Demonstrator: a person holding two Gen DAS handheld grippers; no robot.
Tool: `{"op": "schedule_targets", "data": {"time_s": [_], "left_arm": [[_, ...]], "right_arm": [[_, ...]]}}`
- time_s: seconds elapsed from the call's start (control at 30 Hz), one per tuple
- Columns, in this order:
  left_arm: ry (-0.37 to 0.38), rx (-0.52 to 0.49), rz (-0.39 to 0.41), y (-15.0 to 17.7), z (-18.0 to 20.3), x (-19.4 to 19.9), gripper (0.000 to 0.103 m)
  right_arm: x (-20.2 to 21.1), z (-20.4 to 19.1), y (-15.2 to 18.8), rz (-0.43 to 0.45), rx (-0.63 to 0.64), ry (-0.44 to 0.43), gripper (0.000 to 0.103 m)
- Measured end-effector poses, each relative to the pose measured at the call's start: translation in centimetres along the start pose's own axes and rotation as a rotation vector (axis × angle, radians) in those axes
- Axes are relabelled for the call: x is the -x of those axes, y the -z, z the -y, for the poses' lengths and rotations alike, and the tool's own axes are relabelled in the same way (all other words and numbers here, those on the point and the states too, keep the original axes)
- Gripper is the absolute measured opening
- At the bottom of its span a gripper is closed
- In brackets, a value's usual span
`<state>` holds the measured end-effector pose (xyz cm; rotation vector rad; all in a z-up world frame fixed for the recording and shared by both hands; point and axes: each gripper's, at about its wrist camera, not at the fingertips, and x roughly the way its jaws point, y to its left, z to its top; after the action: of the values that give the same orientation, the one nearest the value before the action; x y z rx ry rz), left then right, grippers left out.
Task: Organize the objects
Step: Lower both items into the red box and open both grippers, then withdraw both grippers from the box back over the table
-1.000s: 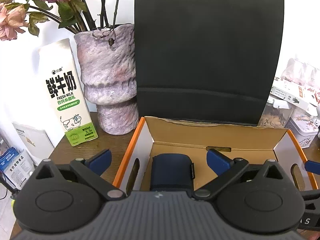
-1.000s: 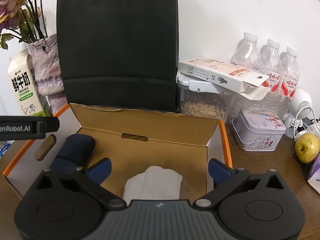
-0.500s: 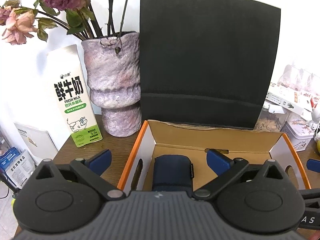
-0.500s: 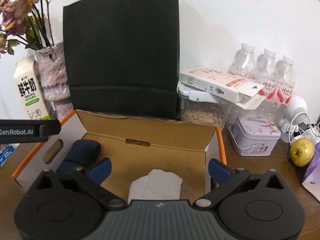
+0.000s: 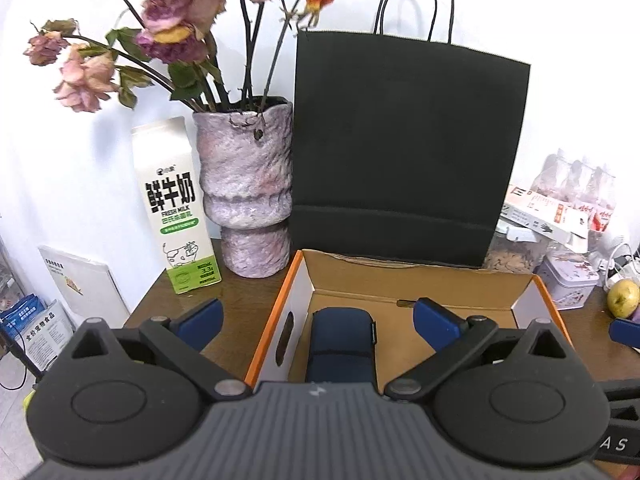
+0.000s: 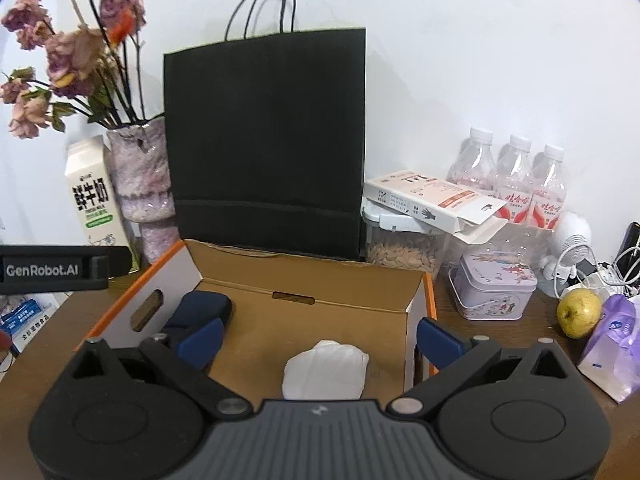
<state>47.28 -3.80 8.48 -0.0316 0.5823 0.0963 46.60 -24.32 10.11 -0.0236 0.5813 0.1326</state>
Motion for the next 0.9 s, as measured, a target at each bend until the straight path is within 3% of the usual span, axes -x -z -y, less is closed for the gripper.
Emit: {"op": "schedule_targets", "data": {"time_s": [0.9], "left_arm": [[0.003, -0.001, 0.066, 4.9, -1.7, 12.6, 0.103]], "right_arm": [[12.8, -2.4, 5.0, 0.075, 0.029, -0.042, 0.103]]}}
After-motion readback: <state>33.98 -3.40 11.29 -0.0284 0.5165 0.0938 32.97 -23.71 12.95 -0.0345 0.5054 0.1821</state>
